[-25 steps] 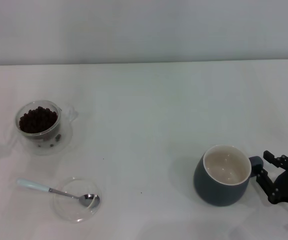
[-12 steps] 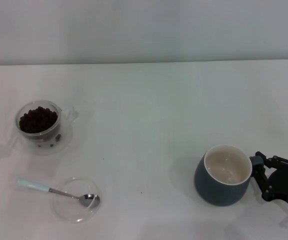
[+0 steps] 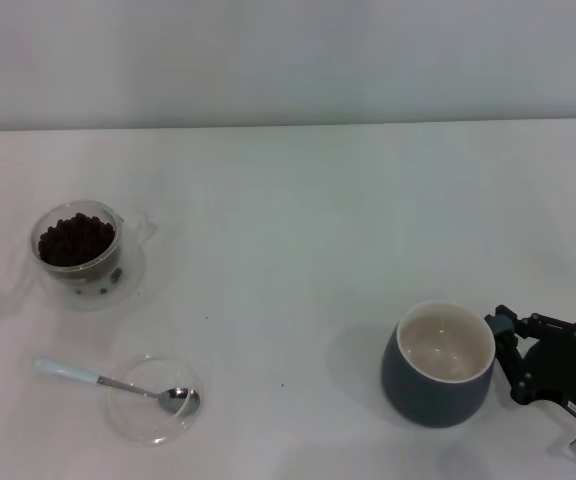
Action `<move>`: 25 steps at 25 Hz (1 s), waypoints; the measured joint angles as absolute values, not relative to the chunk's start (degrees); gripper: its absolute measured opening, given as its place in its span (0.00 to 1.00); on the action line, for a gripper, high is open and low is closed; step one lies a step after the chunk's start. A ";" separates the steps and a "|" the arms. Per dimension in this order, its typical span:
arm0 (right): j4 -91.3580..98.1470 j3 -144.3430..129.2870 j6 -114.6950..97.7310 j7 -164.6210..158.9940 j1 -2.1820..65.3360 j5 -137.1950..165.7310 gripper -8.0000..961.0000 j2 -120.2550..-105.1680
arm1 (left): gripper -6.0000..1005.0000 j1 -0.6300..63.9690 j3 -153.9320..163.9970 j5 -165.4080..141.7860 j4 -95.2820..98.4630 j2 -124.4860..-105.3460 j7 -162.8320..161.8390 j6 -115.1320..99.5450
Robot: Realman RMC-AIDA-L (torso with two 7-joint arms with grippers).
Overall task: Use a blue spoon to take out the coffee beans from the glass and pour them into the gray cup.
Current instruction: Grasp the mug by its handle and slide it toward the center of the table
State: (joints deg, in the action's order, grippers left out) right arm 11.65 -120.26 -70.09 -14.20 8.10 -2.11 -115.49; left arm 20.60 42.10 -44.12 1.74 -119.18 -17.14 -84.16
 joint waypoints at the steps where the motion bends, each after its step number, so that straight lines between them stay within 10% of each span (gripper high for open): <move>1: 11.90 -120.39 -70.09 -14.22 8.10 -2.11 0.13 -115.49 | 0.83 20.58 42.12 -44.12 1.71 -119.18 -17.13 -84.22; 25: 28.35 -131.44 -58.08 -15.42 10.55 -5.58 0.13 -116.19 | 0.83 20.62 42.19 -44.56 1.32 -119.26 -17.75 -85.02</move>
State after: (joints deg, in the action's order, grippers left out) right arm 28.35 -131.44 -58.08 -15.42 10.55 -5.58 -116.19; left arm 20.62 42.19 -44.56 1.32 -119.26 -17.75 -85.02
